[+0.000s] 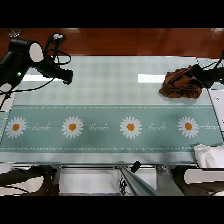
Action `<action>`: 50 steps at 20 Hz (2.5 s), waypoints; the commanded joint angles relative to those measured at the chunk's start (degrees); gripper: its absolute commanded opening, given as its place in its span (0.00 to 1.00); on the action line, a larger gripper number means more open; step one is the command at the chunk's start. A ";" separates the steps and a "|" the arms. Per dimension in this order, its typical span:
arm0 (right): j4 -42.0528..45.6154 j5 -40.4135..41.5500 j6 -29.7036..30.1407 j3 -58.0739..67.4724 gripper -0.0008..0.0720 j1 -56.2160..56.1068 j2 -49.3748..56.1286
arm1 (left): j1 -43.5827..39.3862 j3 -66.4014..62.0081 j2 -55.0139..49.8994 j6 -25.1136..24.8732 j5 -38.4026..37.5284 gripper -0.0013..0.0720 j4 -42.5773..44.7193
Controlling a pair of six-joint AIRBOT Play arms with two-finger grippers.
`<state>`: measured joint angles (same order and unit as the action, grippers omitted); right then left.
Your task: Fold the shirts.
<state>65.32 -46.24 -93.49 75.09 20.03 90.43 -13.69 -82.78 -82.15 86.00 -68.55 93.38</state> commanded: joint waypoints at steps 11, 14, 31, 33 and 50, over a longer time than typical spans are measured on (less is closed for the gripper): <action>-4.31 -2.95 7.13 3.10 0.05 -2.62 1.51 | -1.22 -1.11 0.39 0.22 -6.12 0.99 -0.68; -4.94 -6.97 12.55 8.02 0.05 -2.73 -8.61 | -1.22 -5.49 1.51 0.46 -10.45 0.98 -3.19; -9.99 -15.26 9.70 21.68 0.05 -2.75 -52.39 | -1.20 -29.31 31.02 1.31 -11.82 0.98 -17.27; -11.52 -23.41 9.73 21.68 0.05 -2.75 -50.62 | -1.20 -29.29 32.09 1.33 -13.40 0.99 -17.05; -8.39 -4.17 2.60 -13.44 0.05 -51.45 -36.83 | -1.20 -24.79 30.67 6.32 -22.75 0.98 -14.27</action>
<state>54.57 -60.51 -88.68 67.59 -17.43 48.03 -14.90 -107.79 -51.44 90.54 -88.73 76.88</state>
